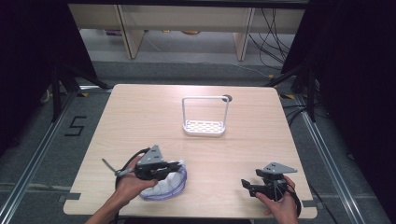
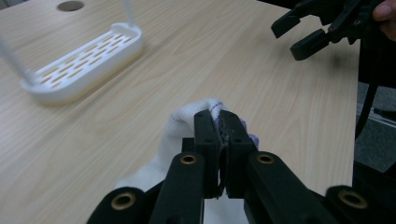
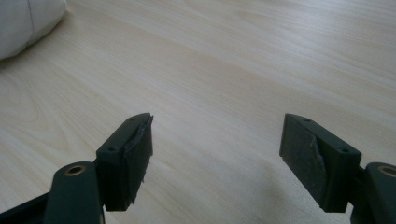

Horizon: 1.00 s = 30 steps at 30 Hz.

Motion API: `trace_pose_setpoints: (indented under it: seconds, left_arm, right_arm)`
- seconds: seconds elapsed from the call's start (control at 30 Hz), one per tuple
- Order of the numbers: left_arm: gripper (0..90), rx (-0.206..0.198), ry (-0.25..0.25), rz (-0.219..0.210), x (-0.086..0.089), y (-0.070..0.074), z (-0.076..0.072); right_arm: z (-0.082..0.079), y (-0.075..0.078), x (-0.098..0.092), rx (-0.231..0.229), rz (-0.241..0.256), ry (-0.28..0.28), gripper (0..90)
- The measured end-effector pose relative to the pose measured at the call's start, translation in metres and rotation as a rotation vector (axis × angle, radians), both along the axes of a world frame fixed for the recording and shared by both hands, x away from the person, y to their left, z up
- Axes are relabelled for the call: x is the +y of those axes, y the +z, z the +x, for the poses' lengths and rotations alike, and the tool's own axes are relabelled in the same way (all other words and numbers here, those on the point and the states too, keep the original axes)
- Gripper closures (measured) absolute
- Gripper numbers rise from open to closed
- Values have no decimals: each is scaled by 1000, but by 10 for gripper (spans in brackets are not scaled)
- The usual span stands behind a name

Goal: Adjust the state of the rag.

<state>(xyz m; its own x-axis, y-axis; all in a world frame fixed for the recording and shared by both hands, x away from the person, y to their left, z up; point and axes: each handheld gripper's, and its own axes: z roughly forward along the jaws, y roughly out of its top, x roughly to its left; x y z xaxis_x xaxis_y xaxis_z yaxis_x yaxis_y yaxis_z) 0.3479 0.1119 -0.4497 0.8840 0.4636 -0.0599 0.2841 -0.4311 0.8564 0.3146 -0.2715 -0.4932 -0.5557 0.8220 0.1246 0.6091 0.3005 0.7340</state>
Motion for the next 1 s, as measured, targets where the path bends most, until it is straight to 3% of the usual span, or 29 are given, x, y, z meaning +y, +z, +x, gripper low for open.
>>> trace_pose_setpoints:
  seconds: [0.03, 0.07, 0.13, 0.17, 0.3, 0.33, 0.37, 0.43, 0.5, 0.57, 0.63, 0.7, 0.77, 0.8, 0.83, 0.87, 0.9, 0.93, 0.97, 1.0]
  left_arm:
    - [868, -1, -27, 21, -15, 3, 4]
    - [869, -1, -27, 21, -15, 3, 4]
    - [870, -14, -53, 49, -38, 7, 11]
    - [871, -14, -53, 49, -38, 7, 11]
    - [871, -14, -87, 47, -70, 13, 24]
    - [871, -14, -87, 47, -70, 13, 24]
    - [870, -2, -85, 36, -82, 12, 29]
    - [870, 3, -89, 39, -88, 11, 32]
    - [868, 30, -110, 36, -103, 4, 38]
    - [846, 49, -118, 30, -107, 0, 40]
    - [698, 63, -111, 25, -107, -1, 41]
    - [561, 71, -54, 5, -96, 4, 42]
    - [448, 93, -22, -27, -80, 10, 40]
    - [418, 97, -18, -43, -69, 12, 40]
    - [401, 85, 1, -45, -57, 15, 39]
    - [397, 85, 1, -45, -57, 15, 39]
    - [397, 93, 43, -77, -32, 15, 35]
    - [394, 102, 62, -90, -19, 14, 33]
    - [389, 102, 62, -90, -19, 14, 33]
    - [389, 112, 83, -96, -7, 11, 30]
  right_arm:
    - [-1, 0, 0, 20, 35, -15, 263]
    - [-1, 0, 0, 20, 35, -15, 263]
    - [0, 1, -4, -2, 9, -9, 263]
    - [0, 1, -4, -2, 9, -9, 263]
    - [0, 2, -7, 14, 30, -21, 263]
    - [-2, 2, -6, 17, 41, -45, 263]
    - [0, 2, -9, -3, 39, -25, 263]
    - [0, 3, -10, -14, 15, -30, 263]
    - [-1, 2, -12, 16, 51, -56, 262]
    - [0, 2, -14, 8, 39, -57, 263]
    - [-1, 2, -14, 34, 62, -69, 263]
    - [0, 2, -15, 29, 53, -66, 262]
    - [-1, 1, -14, 30, 74, -67, 262]
    - [-1, 1, -14, 34, 84, -61, 262]
    - [0, 2, -15, 10, 56, -47, 262]
    - [1, 3, -15, -9, 50, -40, 262]
    - [-2, 4, -11, 12, 81, -55, 262]
    - [-2, 5, -10, 13, 80, -44, 262]
    - [-2, 5, -10, 13, 80, -44, 262]
    - [0, 5, -10, -23, 65, -23, 262]
